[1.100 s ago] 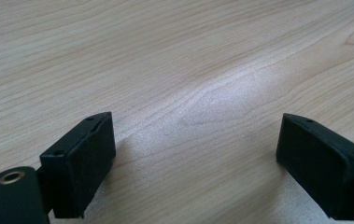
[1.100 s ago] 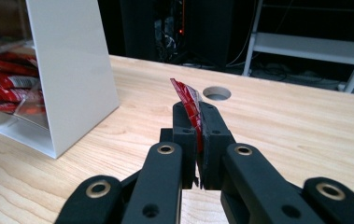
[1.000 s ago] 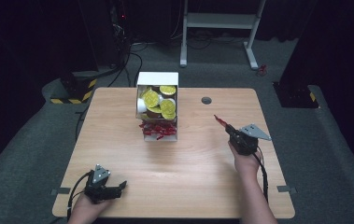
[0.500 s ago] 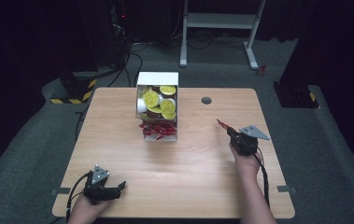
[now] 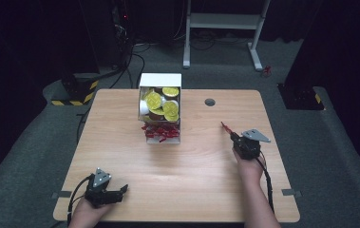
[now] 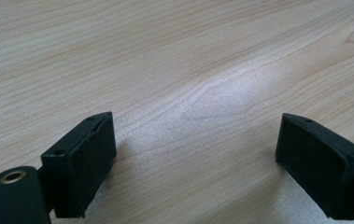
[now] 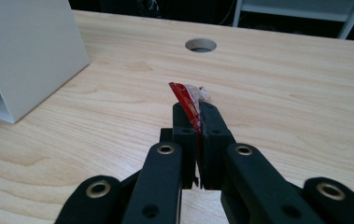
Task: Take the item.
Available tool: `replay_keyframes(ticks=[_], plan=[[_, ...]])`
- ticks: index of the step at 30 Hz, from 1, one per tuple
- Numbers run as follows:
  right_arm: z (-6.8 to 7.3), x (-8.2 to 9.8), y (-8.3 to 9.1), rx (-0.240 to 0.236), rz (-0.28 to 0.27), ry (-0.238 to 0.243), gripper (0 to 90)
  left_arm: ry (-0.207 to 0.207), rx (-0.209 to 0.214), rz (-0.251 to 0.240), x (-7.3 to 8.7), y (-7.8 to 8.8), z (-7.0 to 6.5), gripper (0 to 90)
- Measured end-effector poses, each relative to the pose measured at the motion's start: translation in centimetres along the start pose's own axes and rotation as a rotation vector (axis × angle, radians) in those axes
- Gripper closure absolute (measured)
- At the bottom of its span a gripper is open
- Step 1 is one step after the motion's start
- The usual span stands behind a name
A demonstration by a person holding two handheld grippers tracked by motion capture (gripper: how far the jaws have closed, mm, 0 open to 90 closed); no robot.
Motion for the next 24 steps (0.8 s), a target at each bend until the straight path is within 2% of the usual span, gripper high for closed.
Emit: replay_keyframes(ticks=[7, 14, 21, 24], plan=[[-0.3, 1.1, -0.7, 0.01, 0.068, -0.016, 88.0, 0.0, 0.0, 0.0, 0.0, 0.0, 0.0, 12.5], [-0.9, 2.3, -1.2, 0.043, 0.124, -0.029, 88.2, 0.001, -0.001, 0.0, 0.0, 0.0, 0.0, 12.6], [-0.8, 3.3, -1.8, 0.035, 0.175, -0.03, 87.3, 0.002, -0.001, 0.001, 0.0, 0.0, 0.0, 12.6], [-0.6, 3.3, -1.9, 0.033, 0.175, -0.025, 84.5, 0.002, -0.001, 0.001, 0.0, 0.0, 0.0, 12.7]])
Point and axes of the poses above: each handheld gripper's, and its own axes: y roughly backward along the jaws, x roughly out of its underside, z roughly to its left, the point moved 9 cm from there along -y, roughly forward along the jaws, and after that the axes turned 1 degree about -z, right-handed, at the moved point
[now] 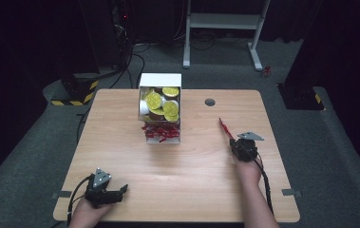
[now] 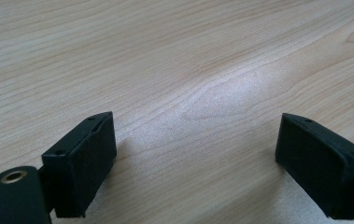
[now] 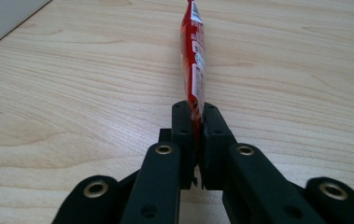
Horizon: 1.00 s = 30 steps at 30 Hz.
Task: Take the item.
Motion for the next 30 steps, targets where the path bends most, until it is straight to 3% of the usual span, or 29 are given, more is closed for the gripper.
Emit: replay_keyframes(ticks=[17, 30], plan=[[-0.1, -0.1, 0.1, -0.013, 0.002, -0.028, 79.7, -0.003, 0.0, -0.001, 0.0, 0.0, 0.0, 12.6], [0.5, -0.8, 1.4, -0.008, -0.037, 0.005, 72.1, -0.013, 0.012, -0.002, -0.2, -0.2, -0.1, 12.7]])
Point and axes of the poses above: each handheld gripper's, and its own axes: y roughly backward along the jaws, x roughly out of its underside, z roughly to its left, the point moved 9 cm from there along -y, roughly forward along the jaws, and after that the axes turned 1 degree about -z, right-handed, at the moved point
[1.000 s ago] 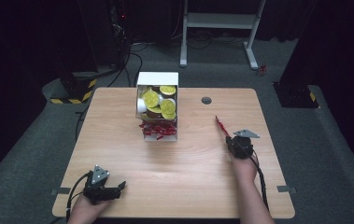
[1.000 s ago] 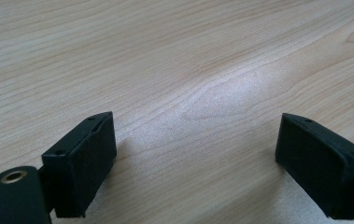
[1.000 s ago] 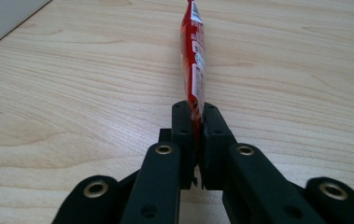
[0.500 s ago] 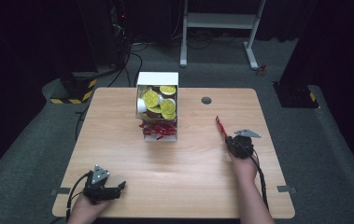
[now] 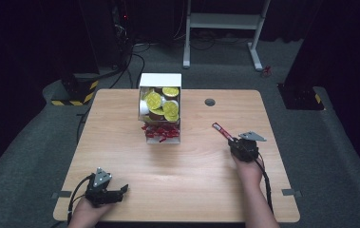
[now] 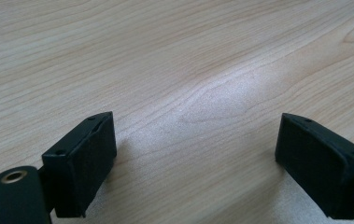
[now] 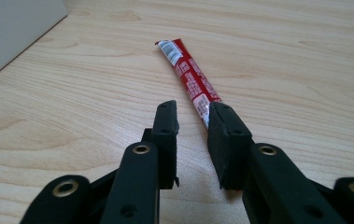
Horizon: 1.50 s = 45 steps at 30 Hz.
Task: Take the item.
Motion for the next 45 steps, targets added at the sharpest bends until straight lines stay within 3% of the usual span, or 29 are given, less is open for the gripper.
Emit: replay_keyframes(ticks=[10, 31, 38, 45], plan=[[0.6, -0.4, 1.5, -0.006, -0.047, 0.02, 66.6, -0.009, 0.013, 0.006, -0.2, -0.2, -0.2, 12.0], [3.6, -1.0, 5.6, -0.04, -0.102, 0.059, 52.2, -0.041, 0.034, 0.054, -1.8, -1.9, -0.2, 8.9], [6.1, -0.4, 6.7, -0.102, -0.098, 0.07, 42.2, -0.043, 0.036, 0.061, -2.7, -3.0, -0.4, 9.0], [9.8, 1.9, 5.6, -0.172, -0.007, 0.095, 29.9, -0.059, 0.057, 0.055, -3.4, -3.7, -1.3, 9.1]])
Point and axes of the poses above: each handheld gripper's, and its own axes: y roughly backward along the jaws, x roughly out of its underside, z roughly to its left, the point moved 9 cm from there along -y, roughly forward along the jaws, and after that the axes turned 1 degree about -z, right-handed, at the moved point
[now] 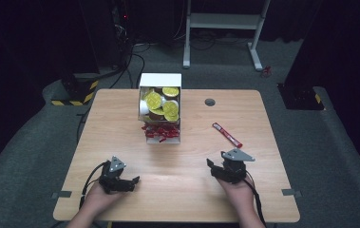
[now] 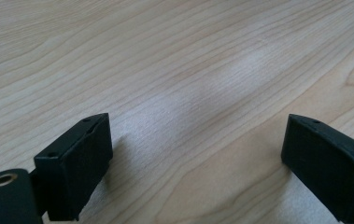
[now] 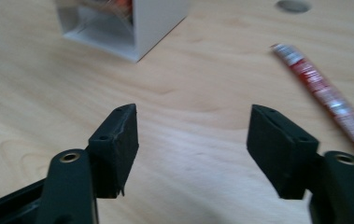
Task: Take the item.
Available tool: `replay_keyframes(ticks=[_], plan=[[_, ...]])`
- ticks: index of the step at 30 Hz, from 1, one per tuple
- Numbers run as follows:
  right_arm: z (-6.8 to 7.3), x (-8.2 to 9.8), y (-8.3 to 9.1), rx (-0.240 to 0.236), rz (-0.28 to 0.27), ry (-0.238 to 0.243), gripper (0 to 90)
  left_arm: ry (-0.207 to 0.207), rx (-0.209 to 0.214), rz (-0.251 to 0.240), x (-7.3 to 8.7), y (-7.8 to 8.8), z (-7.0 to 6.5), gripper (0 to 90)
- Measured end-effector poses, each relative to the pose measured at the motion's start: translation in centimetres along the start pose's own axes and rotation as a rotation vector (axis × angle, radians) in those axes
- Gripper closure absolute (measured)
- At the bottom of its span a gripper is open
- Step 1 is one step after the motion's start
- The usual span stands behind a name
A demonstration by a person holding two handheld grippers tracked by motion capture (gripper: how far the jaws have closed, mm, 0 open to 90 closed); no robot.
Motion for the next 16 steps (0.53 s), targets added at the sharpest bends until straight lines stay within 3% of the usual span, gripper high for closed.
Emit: replay_keyframes(ticks=[7, 8, 11, 16], plan=[[3.9, 1.9, -2.6, -0.046, 0.076, 0.068, 26.5, -0.008, 0.011, -0.018, -0.1, -0.2, -0.2, 8.9], [4.2, 2.2, -2.9, -0.032, 0.091, 0.074, 26.6, -0.013, 0.009, -0.025, -0.1, -0.2, -0.2, 8.8], [4.7, 3.0, -3.9, 0.014, 0.147, 0.117, 25.8, -0.011, 0.013, -0.032, -0.1, -0.2, -0.2, 8.6], [4.6, 3.3, -4.4, -0.021, 0.164, 0.109, 23.9, -0.005, 0.01, -0.042, -0.1, -0.3, -0.3, 8.4]])
Point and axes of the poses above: each handheld gripper's, and its own axes: y roughly backward along the jaws, x roughly out of its underside, z roughly to its left, the point moved 9 cm from there along -y, roughly forward along the jaws, and after that the axes turned 1 degree about -z, right-handed, at the moved point
